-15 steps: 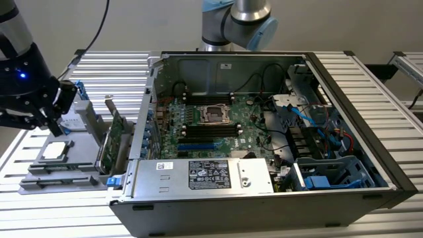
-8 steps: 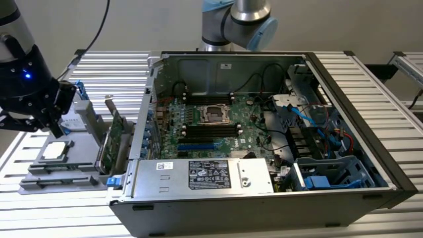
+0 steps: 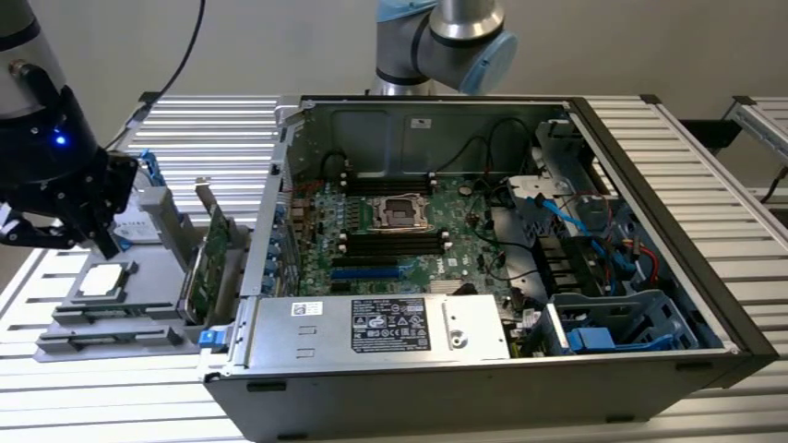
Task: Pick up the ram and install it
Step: 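Pick up the ram and move it above insertion slot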
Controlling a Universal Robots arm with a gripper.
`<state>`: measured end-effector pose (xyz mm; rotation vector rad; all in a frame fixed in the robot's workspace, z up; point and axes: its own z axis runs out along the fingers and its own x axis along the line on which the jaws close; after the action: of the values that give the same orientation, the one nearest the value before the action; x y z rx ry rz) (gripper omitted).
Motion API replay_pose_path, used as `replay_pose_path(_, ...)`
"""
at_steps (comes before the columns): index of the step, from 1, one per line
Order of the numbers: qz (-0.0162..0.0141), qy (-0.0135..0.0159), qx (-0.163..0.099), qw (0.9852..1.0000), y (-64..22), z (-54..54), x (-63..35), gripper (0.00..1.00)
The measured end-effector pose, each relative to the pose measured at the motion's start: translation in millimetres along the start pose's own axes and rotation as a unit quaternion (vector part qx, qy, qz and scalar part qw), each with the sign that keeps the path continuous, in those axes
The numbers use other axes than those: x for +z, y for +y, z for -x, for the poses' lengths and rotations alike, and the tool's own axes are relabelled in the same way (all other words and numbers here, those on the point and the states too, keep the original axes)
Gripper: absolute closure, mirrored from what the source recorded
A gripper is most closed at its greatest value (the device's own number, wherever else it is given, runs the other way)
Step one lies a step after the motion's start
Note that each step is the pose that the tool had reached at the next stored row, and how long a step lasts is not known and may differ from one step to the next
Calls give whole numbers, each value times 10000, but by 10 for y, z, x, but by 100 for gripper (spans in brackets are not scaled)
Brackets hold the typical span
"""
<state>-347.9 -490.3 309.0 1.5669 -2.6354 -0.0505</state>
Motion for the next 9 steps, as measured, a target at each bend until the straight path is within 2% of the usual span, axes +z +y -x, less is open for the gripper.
replay_pose_path(5,-21,28,-451,9990,-1,1,14,89)
replay_pose_path(9,-38,53,-817,9966,-2,1,23,89)
